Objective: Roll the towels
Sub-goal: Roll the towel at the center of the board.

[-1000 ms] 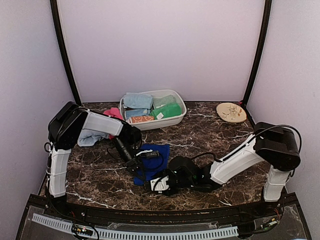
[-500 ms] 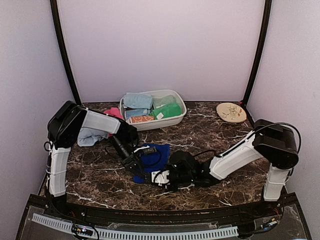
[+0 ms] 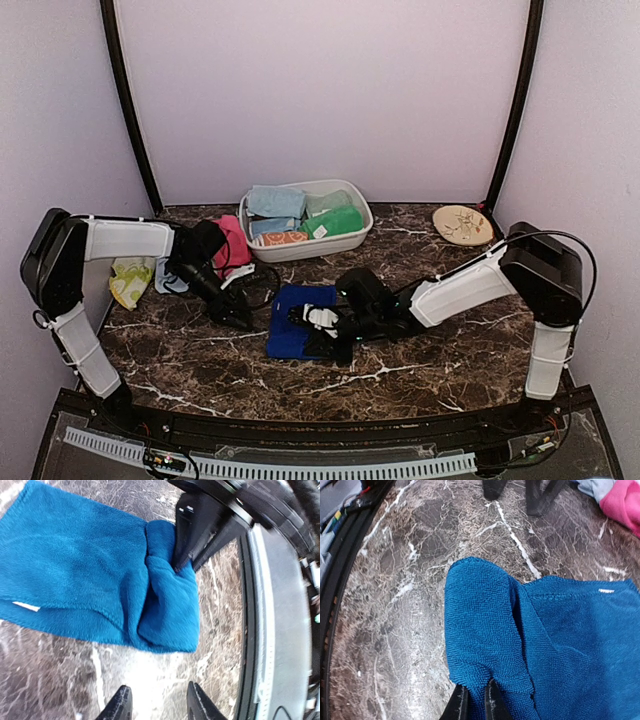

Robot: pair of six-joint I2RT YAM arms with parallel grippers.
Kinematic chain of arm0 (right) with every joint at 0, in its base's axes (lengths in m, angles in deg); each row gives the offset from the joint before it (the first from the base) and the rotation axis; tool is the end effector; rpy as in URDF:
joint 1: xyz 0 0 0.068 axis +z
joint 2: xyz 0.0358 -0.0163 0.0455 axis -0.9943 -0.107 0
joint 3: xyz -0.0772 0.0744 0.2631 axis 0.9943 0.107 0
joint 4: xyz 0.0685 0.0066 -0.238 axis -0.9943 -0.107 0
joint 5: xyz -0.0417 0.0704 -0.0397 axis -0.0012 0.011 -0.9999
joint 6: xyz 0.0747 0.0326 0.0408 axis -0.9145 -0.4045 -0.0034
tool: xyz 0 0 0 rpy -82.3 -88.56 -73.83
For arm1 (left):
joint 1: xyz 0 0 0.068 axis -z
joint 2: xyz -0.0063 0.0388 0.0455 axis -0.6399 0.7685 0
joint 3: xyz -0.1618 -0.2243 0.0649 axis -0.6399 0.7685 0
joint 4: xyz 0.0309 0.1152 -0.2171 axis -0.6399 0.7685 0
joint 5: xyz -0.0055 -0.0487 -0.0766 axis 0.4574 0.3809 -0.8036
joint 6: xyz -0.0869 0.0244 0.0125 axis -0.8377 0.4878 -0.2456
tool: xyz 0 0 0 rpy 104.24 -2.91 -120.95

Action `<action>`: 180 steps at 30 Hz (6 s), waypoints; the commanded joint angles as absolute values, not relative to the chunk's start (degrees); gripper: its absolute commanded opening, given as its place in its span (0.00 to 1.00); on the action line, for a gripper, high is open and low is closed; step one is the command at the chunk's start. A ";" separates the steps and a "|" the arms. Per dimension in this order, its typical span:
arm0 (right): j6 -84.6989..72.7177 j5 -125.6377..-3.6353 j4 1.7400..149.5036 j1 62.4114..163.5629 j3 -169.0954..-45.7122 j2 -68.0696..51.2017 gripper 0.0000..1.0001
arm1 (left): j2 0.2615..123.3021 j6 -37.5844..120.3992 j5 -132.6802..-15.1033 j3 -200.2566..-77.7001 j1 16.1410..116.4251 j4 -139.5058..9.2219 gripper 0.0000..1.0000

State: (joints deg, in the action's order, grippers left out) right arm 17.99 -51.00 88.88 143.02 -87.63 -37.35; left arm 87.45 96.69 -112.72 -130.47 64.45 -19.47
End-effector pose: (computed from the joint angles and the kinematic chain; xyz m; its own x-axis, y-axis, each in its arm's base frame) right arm 0.1850 0.3674 0.1216 -0.0471 -0.6154 -0.7868 -0.9978 0.0655 0.0084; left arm 0.2591 -0.1849 0.1637 -0.3805 0.6923 -0.6131 0.9009 0.1279 -0.4148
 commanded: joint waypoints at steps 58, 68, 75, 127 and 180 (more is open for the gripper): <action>-22.50 -89.66 116.23 126.82 -55.84 8.90 1.00 | 101.77 96.75 -112.87 -137.98 77.62 -12.29 0.00; 23.07 -91.07 113.97 153.12 -56.30 -3.56 0.96 | 108.60 90.54 -105.05 -142.81 77.33 -13.91 0.00; 36.04 -86.39 115.51 159.81 -63.45 -17.23 0.79 | 112.08 89.22 -102.91 -143.60 76.79 -13.26 0.00; 1.44 -28.75 61.39 136.09 -108.24 -52.04 0.00 | 68.56 97.38 -100.85 -118.85 69.13 -31.44 0.44; -14.57 -92.88 101.28 135.98 -67.33 -2.85 1.00 | 102.72 97.48 -105.56 -139.54 78.13 -9.02 0.19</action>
